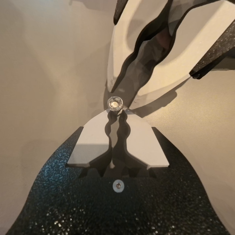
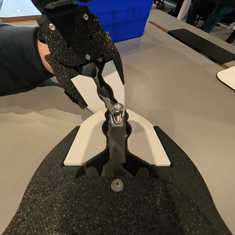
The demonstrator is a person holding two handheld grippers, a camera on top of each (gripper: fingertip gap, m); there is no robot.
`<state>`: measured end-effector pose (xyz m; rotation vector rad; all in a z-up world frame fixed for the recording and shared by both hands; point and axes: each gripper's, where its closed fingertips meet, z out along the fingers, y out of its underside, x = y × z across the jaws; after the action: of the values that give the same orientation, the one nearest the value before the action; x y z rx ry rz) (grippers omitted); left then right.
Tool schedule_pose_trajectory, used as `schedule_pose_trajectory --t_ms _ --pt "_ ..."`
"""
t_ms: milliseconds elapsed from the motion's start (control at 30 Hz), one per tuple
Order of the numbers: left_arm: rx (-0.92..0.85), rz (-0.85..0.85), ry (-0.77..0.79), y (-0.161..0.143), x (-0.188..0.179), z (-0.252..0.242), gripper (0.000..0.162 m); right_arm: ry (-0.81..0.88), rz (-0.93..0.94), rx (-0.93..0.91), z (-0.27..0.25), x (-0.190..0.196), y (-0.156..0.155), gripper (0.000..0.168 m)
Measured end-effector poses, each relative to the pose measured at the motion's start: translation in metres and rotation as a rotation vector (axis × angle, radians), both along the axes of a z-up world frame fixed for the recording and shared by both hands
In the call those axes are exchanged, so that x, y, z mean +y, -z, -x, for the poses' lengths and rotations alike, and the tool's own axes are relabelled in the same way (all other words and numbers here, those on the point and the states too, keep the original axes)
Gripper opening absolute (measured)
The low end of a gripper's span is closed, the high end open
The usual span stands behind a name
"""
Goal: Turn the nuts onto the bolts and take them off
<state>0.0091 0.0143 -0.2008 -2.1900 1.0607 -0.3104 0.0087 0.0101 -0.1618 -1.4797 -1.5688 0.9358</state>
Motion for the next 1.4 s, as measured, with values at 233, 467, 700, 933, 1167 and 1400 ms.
schedule_pose_trajectory --t_ms 233,467,700,933,1167,1400 --pt "-0.001 0.0 0.0 0.0 0.0 0.0 0.015 -0.023 0.029 -0.004 -0.003 -0.006 0.0 0.023" --pt "0.002 0.0 0.0 0.0 0.0 0.0 0.015 -0.002 -0.004 -0.015 0.0 -0.002 0.002 0.029" --pt "-0.002 0.001 0.0 0.0 0.0 0.0 0.015 -0.022 0.023 0.008 -0.006 -0.007 -0.002 0.022" --pt "0.0 -0.001 0.0 0.0 0.0 0.0 0.015 -0.048 0.0 -0.029 -0.004 -0.012 0.004 0.021" --pt "0.001 0.0 0.0 0.0 0.0 0.0 0.015 -0.022 0.003 0.008 -0.002 -0.006 -0.002 0.021" --pt "-0.001 0.001 0.0 0.0 0.001 0.0 0.015 -0.09 0.039 0.016 -0.008 -0.018 -0.005 0.004"
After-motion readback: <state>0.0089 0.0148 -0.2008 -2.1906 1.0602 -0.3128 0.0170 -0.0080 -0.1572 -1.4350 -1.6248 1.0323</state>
